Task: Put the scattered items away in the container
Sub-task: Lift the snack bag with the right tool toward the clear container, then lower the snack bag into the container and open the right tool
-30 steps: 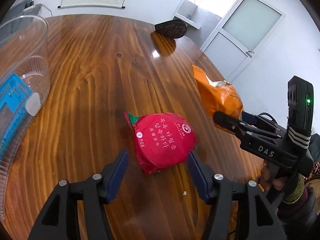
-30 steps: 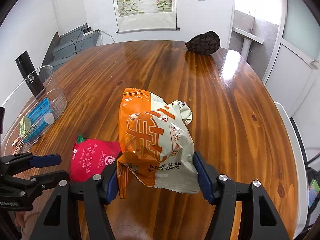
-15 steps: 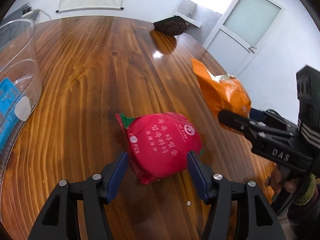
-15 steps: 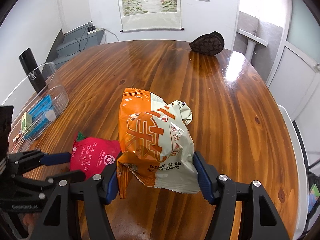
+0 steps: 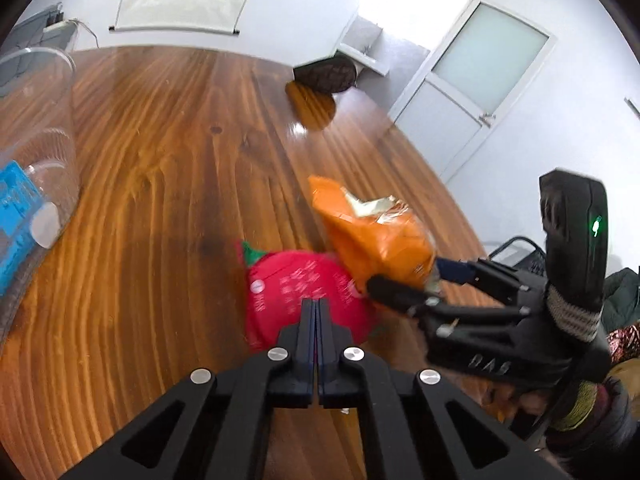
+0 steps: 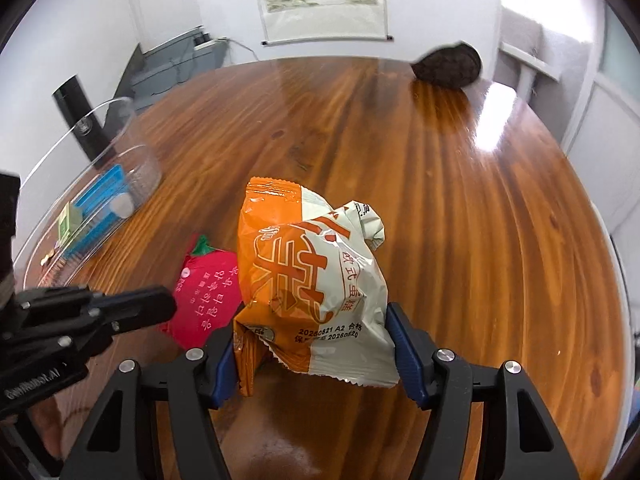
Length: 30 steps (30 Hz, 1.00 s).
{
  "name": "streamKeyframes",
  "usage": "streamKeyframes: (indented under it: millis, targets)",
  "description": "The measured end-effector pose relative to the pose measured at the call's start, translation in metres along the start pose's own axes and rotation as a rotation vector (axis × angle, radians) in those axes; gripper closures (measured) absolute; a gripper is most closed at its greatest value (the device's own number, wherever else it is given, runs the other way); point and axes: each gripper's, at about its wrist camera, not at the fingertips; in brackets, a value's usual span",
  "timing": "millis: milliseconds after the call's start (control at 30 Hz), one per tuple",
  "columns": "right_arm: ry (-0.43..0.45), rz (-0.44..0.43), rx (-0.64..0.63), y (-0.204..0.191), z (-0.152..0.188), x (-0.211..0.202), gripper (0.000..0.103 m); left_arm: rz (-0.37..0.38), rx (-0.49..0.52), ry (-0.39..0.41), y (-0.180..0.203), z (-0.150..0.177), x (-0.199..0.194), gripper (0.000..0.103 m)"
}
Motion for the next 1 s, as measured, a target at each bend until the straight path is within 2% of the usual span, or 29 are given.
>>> streamKeyframes:
  millis: [133,333,400,567,633,667,733,767,800,833,900,1000]
  targets:
    - [0.028,-0.016,-0.040,-0.014,-0.009,-0.006,0.038,-0.040,0.006,0.055,0.001,-0.008,-0.023,0.103]
    - [0.076,-0.057,-0.088,-0.039,-0.024,-0.017,0.038,-0.131,-0.054,0.131,-0.019,-0.014,-0.053,0.102]
    - [0.092,-0.081,-0.108,-0.050,-0.028,-0.022,0.038,-0.158,-0.096,0.156,-0.029,-0.013,-0.067,0.091]
    - [0.133,-0.140,-0.182,-0.084,-0.043,-0.033,0.038,-0.222,-0.190,0.204,-0.054,-0.005,-0.103,0.073]
    - [0.146,-0.164,-0.213,-0.098,-0.050,-0.037,0.038,-0.241,-0.189,0.219,-0.060,-0.002,-0.115,0.071]
    - [0.153,-0.176,-0.228,-0.105,-0.053,-0.039,0.038,-0.244,-0.184,0.221,-0.062,0.001,-0.121,0.062]
    - [0.166,-0.201,-0.259,-0.119,-0.060,-0.043,0.038,-0.250,-0.174,0.246,-0.066,0.009,-0.136,0.056]
    - [0.173,-0.213,-0.274,-0.125,-0.063,-0.045,0.038,-0.250,-0.164,0.270,-0.066,0.014,-0.145,0.044]
    - [0.179,-0.225,-0.290,-0.132,-0.066,-0.047,0.038,-0.240,-0.157,0.285,-0.068,0.019,-0.152,0.036]
    - [0.186,-0.237,-0.305,-0.139,-0.070,-0.049,0.038,-0.232,-0.146,0.301,-0.069,0.023,-0.158,0.034]
    - [0.199,-0.262,-0.336,-0.153,-0.076,-0.053,0.038,-0.224,-0.113,0.340,-0.069,0.028,-0.169,0.008]
    - [0.201,-0.308,-0.378,-0.178,-0.087,-0.052,0.038,-0.206,-0.091,0.348,-0.073,0.037,-0.185,0.003]
Point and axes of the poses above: each gripper's, at about its wrist camera, not at the fingertips, and x roughly the way its jaws point, y to its right, z to its underside, and after that the axes turned 6 degrees about y, right-handed
